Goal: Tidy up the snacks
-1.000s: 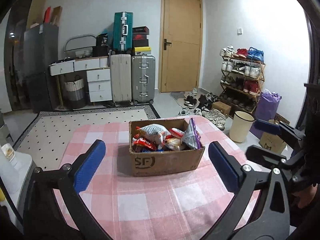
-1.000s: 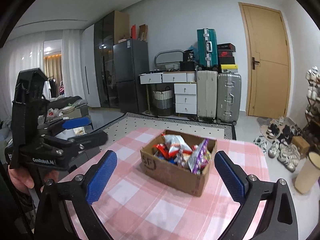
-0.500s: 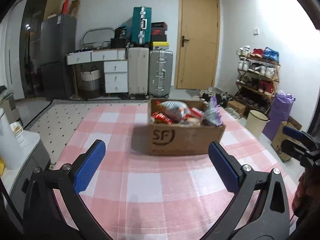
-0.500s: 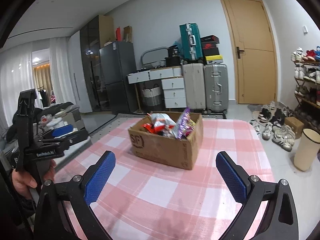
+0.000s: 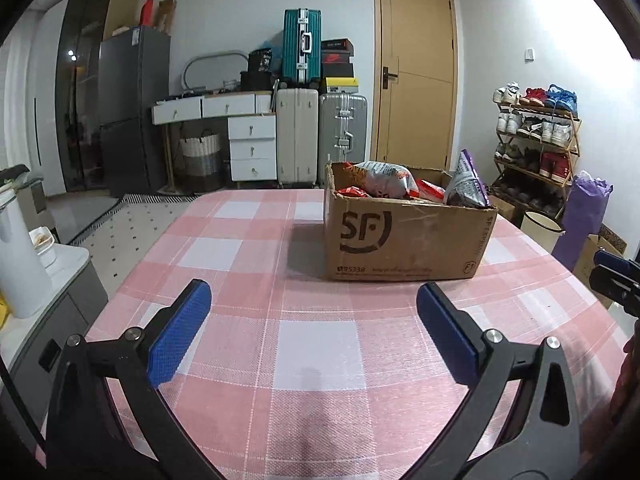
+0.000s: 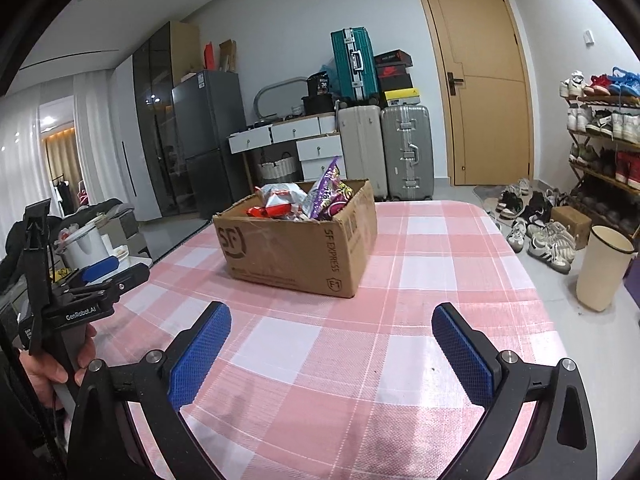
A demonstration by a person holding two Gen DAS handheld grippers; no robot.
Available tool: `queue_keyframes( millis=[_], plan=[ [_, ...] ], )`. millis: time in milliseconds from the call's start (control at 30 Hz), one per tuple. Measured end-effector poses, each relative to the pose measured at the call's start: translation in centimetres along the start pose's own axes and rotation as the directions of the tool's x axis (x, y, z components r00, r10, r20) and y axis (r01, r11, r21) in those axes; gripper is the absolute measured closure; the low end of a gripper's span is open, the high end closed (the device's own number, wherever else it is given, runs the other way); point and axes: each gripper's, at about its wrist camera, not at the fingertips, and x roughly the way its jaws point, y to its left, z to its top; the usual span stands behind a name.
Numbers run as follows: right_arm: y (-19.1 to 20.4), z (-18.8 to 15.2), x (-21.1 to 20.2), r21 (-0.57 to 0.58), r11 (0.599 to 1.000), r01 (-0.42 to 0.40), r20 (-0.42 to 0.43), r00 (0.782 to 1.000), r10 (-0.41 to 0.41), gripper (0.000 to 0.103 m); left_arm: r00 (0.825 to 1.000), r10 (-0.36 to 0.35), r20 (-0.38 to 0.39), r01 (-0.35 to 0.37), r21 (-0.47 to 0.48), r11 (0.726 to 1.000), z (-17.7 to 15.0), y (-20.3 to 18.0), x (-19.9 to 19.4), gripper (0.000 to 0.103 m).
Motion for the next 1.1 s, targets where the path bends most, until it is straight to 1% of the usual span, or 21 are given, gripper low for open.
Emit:
queue_keyframes(
  millis=[100,233,300,367,433,567,833,1100],
  plan=[
    [-0.3,-0.7,1.1,0.0,1.0,0.027,-0.014,1.0,-0.027,0.001,1.0,-0.003,0.019,0.003,0.011,1.0,-0.5,-0.1,0.6,0.0],
    [-1.0,-0.7,1.3,0.033,0.999,0.034,0.005,0.999,-0.034,0.001,1.0,-0.003,0.03,0.003,0.031,1.0,-0.6,-0.5,1.0,0.0],
    [-1.5,-0.7,1.3,0.054,0.998,0.04,0.006,0.999,-0.04,0.001,0.999,0.015,0.029,-0.016,0.04,0.999,-0.5,-0.6,0.7,0.0],
    [-1.9,-0.7,1.3,0.075,0.996,0.039,0.006,0.999,-0.039,0.001,0.999,0.018,0.027,-0.019,0.043,0.999,-0.6,-0.7,1.1,0.0],
    [-2.2,-0.7,1.3,0.087,0.996,0.037,0.004,0.999,-0.038,0.001,0.999,0.026,0.032,-0.027,0.039,0.999,-0.6,-0.7,0.7,0.0],
    [-1.8,-0.8,1.0,0.074,0.997,0.034,0.018,0.999,-0.036,0.001,0.999,0.028,0.039,-0.029,0.029,0.999,-0.6,-0.7,0.9,0.0],
    [-1.2,-0.9,0.5,0.038,0.997,0.06,0.039,0.997,-0.061,0.001,0.999,0.033,0.04,-0.035,0.028,0.999,-0.8,-0.6,0.8,0.0],
    [-0.8,-1.0,0.1,0.019,0.998,0.067,0.054,0.996,-0.068,0.001,0.998,0.036,0.043,-0.038,0.027,0.999,-0.9,-0.4,0.4,0.0]
  ],
)
